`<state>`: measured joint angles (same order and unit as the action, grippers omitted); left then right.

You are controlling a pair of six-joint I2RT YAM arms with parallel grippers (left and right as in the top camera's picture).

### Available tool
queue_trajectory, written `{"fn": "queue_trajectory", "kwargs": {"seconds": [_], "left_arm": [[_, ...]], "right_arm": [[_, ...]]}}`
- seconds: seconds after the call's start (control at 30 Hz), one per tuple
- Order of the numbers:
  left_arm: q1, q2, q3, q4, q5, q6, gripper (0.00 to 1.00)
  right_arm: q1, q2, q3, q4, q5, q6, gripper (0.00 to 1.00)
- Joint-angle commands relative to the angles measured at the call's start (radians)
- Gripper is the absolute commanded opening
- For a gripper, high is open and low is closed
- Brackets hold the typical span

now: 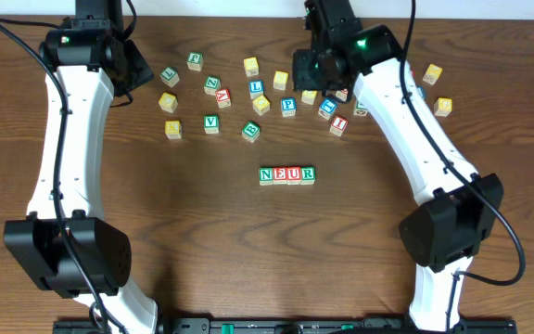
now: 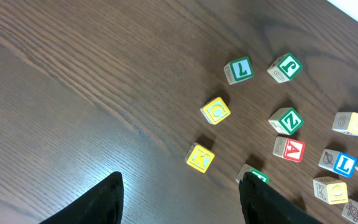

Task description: Spell out NEURIPS

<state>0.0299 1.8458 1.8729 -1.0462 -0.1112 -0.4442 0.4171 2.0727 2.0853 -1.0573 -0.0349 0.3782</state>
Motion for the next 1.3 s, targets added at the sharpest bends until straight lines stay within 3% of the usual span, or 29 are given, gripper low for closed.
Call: {"fn": "queue_trajectory", "kwargs": {"seconds": [0.0, 0.43, 0.8, 1.03, 1.27], "left_arm": [[0.002, 0.014, -0.004, 0.003, -0.013, 0.006, 0.59], [0.002, 0.045, -0.004, 0.031, -0.013, 0.006, 0.59], [0.002, 0.045, -0.004, 0.026, -0.013, 0.006, 0.59], [0.002, 0.045, -0.004, 0.026, -0.013, 0.006, 0.59], [0.002, 0.045, -0.004, 0.026, -0.013, 0.006, 0.59]], "right_arm": [[-0.017, -0.013, 0.023, 0.003, -0.001, 0.0, 0.47], [-0.008, 0.072, 0.059, 0.13, -0.032, -0.002, 0.52], [-0.008, 0.162, 0.151, 0.042, -0.02, -0.025, 0.5], [-0.016, 0.163, 0.151, -0.018, 0.018, 0.028, 0.48], [-0.055, 0.166, 0.15, -0.188, 0.088, 0.15, 0.51]]}}
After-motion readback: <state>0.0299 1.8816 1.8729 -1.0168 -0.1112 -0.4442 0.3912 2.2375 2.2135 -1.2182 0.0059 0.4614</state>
